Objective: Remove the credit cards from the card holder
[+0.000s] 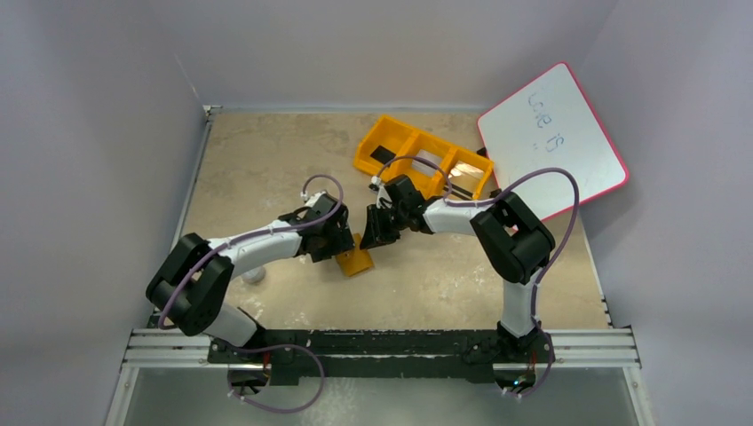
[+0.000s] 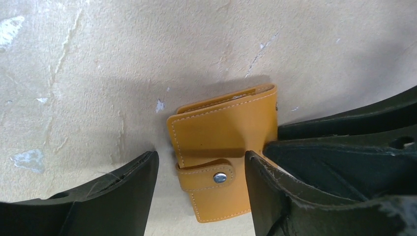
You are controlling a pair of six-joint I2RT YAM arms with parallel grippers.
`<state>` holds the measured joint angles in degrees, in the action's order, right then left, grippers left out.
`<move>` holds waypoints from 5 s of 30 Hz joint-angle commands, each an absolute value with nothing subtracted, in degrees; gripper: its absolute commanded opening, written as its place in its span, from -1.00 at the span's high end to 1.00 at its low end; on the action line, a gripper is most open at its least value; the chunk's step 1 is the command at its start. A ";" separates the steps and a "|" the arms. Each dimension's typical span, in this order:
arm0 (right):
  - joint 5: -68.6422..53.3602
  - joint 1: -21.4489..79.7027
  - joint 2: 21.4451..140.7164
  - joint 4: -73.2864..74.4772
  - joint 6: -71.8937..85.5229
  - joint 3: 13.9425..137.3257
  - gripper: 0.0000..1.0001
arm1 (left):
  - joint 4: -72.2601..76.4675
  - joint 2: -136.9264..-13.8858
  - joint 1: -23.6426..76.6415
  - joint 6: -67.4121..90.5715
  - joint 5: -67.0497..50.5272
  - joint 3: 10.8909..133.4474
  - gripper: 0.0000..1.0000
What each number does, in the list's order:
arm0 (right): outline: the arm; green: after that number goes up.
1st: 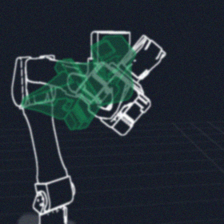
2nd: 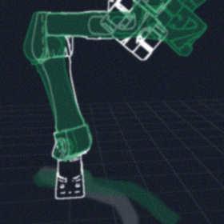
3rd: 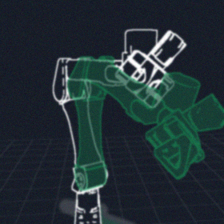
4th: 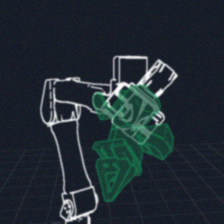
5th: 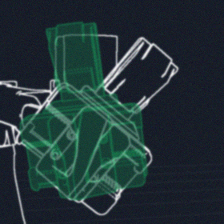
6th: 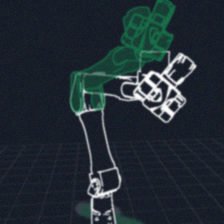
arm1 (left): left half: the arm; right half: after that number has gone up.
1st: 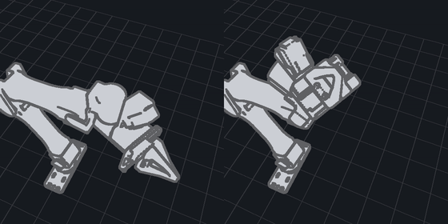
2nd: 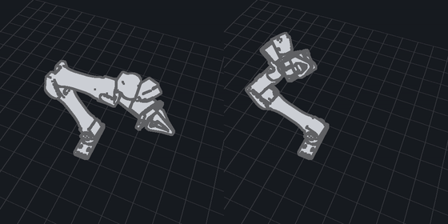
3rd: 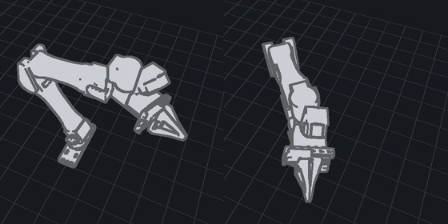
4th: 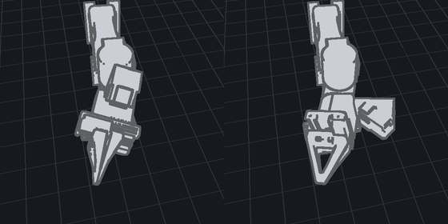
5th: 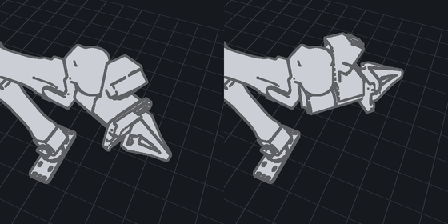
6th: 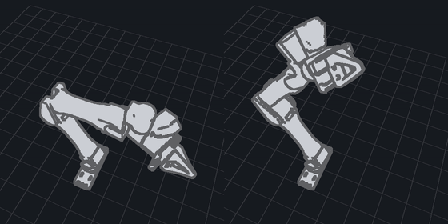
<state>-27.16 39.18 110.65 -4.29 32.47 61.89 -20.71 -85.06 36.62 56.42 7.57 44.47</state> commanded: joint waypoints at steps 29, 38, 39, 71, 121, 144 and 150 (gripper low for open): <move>-24.19 38.94 109.81 -2.85 33.27 60.67 0.44 | -24.61 -81.99 39.96 52.29 14.73 46.97 0.86; -23.62 38.94 109.29 -2.87 33.38 60.56 0.44 | -22.21 -80.06 39.99 52.21 13.60 45.55 1.00; -23.61 38.94 109.02 -3.08 33.27 60.54 0.44 | -22.05 -80.05 39.93 52.10 13.29 45.52 1.00; 5.55 27.26 104.05 6.14 30.03 82.54 -1.00 | -23.18 -75.97 39.94 49.91 14.80 43.38 0.02; -19.26 32.08 121.75 8.52 8.56 92.68 -0.44 | -28.15 -69.14 39.98 51.85 23.24 44.92 -0.17; -24.17 35.96 113.87 11.93 -5.37 82.31 -0.30 | -29.26 -64.72 39.98 54.25 25.34 42.49 -0.17; -18.34 35.95 108.05 10.25 -1.82 82.57 -0.43 | -27.62 -65.07 39.94 54.91 23.80 41.97 -0.22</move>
<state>-21.71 35.99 115.20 11.38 -3.27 82.04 -30.72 -65.01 39.83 53.60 24.60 42.48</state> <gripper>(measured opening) 0.688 0.591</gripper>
